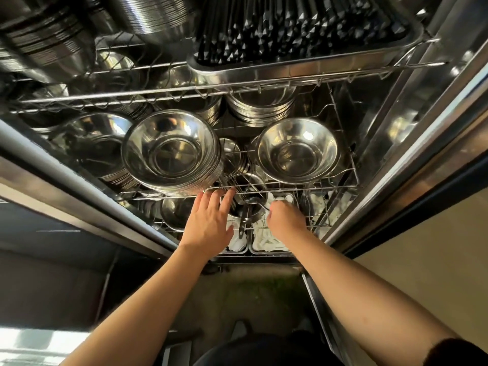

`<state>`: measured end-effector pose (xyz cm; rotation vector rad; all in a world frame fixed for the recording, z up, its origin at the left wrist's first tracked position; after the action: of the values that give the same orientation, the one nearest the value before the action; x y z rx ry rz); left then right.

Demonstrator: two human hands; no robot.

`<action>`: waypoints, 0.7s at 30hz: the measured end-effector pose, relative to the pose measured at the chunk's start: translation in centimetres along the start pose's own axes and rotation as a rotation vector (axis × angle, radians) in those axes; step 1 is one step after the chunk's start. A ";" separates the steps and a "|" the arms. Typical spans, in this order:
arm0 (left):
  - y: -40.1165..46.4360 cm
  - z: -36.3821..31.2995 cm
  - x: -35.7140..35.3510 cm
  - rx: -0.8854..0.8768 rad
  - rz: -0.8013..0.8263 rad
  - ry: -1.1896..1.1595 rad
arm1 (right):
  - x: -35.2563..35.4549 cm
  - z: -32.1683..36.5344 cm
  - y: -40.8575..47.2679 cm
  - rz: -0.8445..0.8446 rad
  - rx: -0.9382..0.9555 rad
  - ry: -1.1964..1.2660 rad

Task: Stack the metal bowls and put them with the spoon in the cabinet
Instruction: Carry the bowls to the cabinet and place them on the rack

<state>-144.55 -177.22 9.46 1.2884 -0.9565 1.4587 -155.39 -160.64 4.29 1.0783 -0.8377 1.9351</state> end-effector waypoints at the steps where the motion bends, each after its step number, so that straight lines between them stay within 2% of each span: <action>1: 0.0 0.0 0.0 -0.001 0.007 -0.003 | -0.2 0.3 0.5 -0.001 -0.014 -0.020; 10: -0.1 0.1 0.2 0.001 0.029 -0.013 | -2.8 1.9 2.8 0.065 -0.021 -0.169; 21: -0.3 0.4 0.4 0.000 0.071 -0.024 | -3.7 2.7 3.5 0.137 0.046 -0.171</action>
<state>-144.15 -177.47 9.95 1.2862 -1.0278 1.5000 -155.95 -165.66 1.53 1.2563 -0.9870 2.0033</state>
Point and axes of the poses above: each hand's wrist, its own y-axis towards the middle knuckle, its own x-axis out of the back of the hand, z = x × y, the point moved 1 cm from there along y, towards the middle knuckle, and after that the axes turned 9 degrees about x, right-handed, at the moved point
